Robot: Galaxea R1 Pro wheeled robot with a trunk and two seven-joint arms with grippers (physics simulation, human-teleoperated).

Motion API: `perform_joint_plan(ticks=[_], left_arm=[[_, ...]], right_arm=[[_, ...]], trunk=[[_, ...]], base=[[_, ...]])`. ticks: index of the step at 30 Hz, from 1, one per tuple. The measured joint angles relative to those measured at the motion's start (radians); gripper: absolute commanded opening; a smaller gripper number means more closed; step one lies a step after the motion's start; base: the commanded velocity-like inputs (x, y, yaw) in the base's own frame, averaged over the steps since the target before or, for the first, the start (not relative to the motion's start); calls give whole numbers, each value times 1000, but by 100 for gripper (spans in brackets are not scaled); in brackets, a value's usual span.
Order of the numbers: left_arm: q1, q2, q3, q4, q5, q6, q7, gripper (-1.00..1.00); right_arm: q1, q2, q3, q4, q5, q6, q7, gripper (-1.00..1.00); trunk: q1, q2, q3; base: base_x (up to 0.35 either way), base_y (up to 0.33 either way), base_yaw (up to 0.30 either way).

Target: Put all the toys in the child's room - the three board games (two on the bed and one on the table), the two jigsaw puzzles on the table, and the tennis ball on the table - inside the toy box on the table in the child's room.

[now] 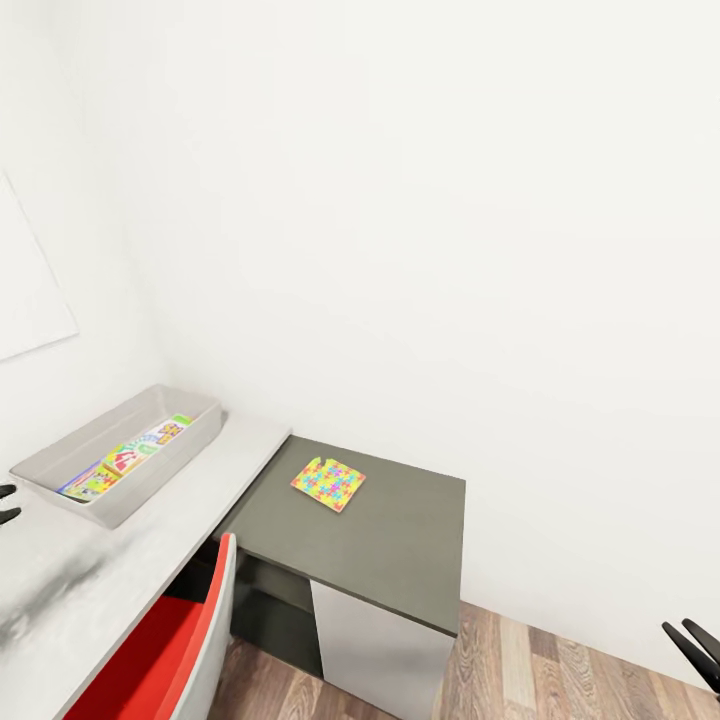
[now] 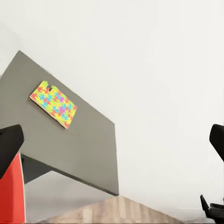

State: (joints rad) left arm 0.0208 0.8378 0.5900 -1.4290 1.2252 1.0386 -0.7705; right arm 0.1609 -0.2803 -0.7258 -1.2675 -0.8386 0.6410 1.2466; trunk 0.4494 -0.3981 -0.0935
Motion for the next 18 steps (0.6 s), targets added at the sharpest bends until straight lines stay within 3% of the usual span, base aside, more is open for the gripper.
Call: perform_joint_plan(ticks=[2, 5, 9, 15, 18], left_arm=[[-10, 39, -27, -2, 1, -13, 1, 100], [-17, 71, -48, -6, 2, -28, 5, 100], [-21, 88, -59, -6, 2, -42, 15, 100], [-24, 84, -70, 1, -5, -121, 53, 100], [-24, 62, -115, 3, -14, -171, 124, 100]], right_arm=[[0, 1, -1, 0, 0, -1, -1, 100], [0, 1, -2, 0, 0, 2, 0, 100], [0, -1, -3, 0, 0, 4, 0, 100], [0, -1, -2, 0, 0, 5, -1, 100], [0, 1, -2, 0, 0, 4, -1, 100]], trunk=[[0, 0, 0], [0, 0, 0], [0, 0, 0], [0, 0, 0], [0, 0, 0]], base=[[0, 0, -1], [0, 0, 0], [0, 0, 0], [0, 0, 0], [0, 0, 0]])
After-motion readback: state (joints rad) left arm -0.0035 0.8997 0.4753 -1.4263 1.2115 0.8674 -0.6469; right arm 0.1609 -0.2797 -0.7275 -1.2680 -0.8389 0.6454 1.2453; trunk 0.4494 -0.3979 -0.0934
